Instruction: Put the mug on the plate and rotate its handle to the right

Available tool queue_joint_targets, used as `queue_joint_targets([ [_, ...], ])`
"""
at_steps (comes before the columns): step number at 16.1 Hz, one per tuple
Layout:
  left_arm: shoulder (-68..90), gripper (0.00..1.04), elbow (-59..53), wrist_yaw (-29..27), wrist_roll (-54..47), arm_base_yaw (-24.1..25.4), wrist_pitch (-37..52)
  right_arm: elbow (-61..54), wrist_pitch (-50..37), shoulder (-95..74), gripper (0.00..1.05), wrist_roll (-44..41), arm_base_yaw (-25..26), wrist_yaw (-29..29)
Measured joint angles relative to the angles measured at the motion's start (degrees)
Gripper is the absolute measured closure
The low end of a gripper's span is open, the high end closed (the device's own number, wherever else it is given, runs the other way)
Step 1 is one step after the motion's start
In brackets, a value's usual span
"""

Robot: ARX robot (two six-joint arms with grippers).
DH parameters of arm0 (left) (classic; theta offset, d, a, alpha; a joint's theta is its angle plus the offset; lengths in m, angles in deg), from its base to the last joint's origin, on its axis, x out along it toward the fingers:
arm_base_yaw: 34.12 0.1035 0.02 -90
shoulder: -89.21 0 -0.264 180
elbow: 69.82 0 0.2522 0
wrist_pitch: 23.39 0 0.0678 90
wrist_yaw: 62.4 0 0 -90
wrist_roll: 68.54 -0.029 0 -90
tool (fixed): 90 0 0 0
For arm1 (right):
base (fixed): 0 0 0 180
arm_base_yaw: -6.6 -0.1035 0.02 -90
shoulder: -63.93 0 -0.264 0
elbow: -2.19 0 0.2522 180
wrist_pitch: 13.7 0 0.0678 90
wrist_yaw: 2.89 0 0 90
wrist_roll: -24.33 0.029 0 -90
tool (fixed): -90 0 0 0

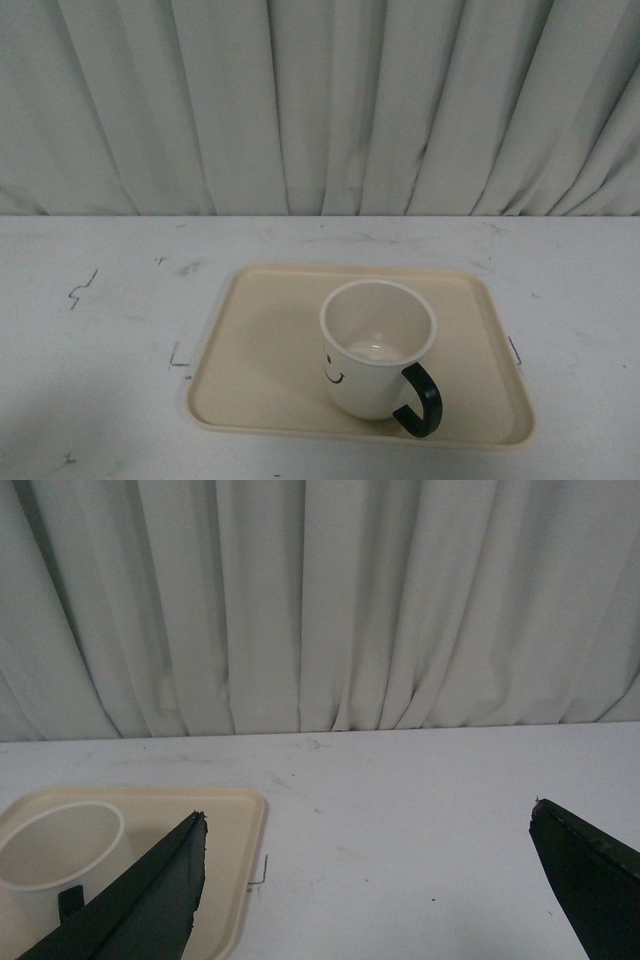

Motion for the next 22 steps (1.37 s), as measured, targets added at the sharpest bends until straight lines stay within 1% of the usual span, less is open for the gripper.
queue_joint_targets([
  [1, 0.00, 0.44, 0.00, 0.00, 0.00, 0.00, 0.00, 0.00, 0.00, 0.00, 0.06, 0.00, 0.00, 0.00],
  [2, 0.00, 0.40, 0.00, 0.00, 0.00, 0.00, 0.00, 0.00, 0.02, 0.00, 0.06, 0.00, 0.00, 0.02],
  [3, 0.00, 0.12, 0.00, 0.00, 0.00, 0.00, 0.00, 0.00, 0.00, 0.00, 0.06, 0.00, 0.00, 0.00],
  [4, 0.00, 0.08, 0.00, -0.04, 0.00, 0.00, -0.02, 3.85, 9.03, -6.05, 0.06, -2.36, 0.76, 5.95],
  [5, 0.00, 0.07, 0.02, 0.04, 0.00, 0.00, -0.02, 14.67, 0.83, -28.04, 0.06, -2.80, -5.31, 9.51],
  [6, 0.00, 0.07, 0.02, 0.00, 0.00, 0.00, -0.02, 22.64, -2.71, -37.77, 0.06, -2.75, -8.96, 8.76],
  [7, 0.00, 0.07, 0.02, -0.02, 0.00, 0.00, 0.00, 30.10, -0.52, -46.99, 0.06, -2.03, -11.47, 7.58],
  [8, 0.00, 0.07, 0.00, 0.00, 0.00, 0.00, 0.00, 36.74, 4.44, -56.92, 0.06, -0.72, -13.46, 4.50],
  [9, 0.02, 0.07, 0.00, 0.02, 0.00, 0.00, 0.00, 42.27, 8.28, -65.61, 0.06, -0.11, -14.45, 2.93],
  [10, 0.00, 0.07, 0.00, 0.00, 0.00, 0.00, 0.00, 48.19, 11.15, -74.34, 0.06, 0.98, -14.84, 3.10],
  [13, 0.00, 0.07, 0.02, 0.00, 0.00, 0.00, 0.00, 61.88, 14.47, -91.97, 0.06, 2.97, -16.59, 3.76],
  [15, 0.00, 0.07, 0.00, 0.00, 0.00, 0.00, 0.00, 67.01, 18.27, -101.04, 0.06, 3.89, -17.68, 4.28],
  [17, 0.00, 0.07, 0.00, 0.02, 0.00, 0.00, 0.00, 70.05, 21.00, -106.33, 0.06, 3.91, -19.74, 4.68],
  [19, 0.00, 0.07, 0.00, 0.00, 0.00, 0.00, 0.00, 72.85, 21.46, -109.83, 0.06, 4.59, -21.46, 4.50],
  [22, 0.00, 0.07, 0.00, 0.00, 0.00, 0.00, 0.00, 74.88, 23.52, -114.71, 0.06, 7.72, -22.14, 3.48],
])
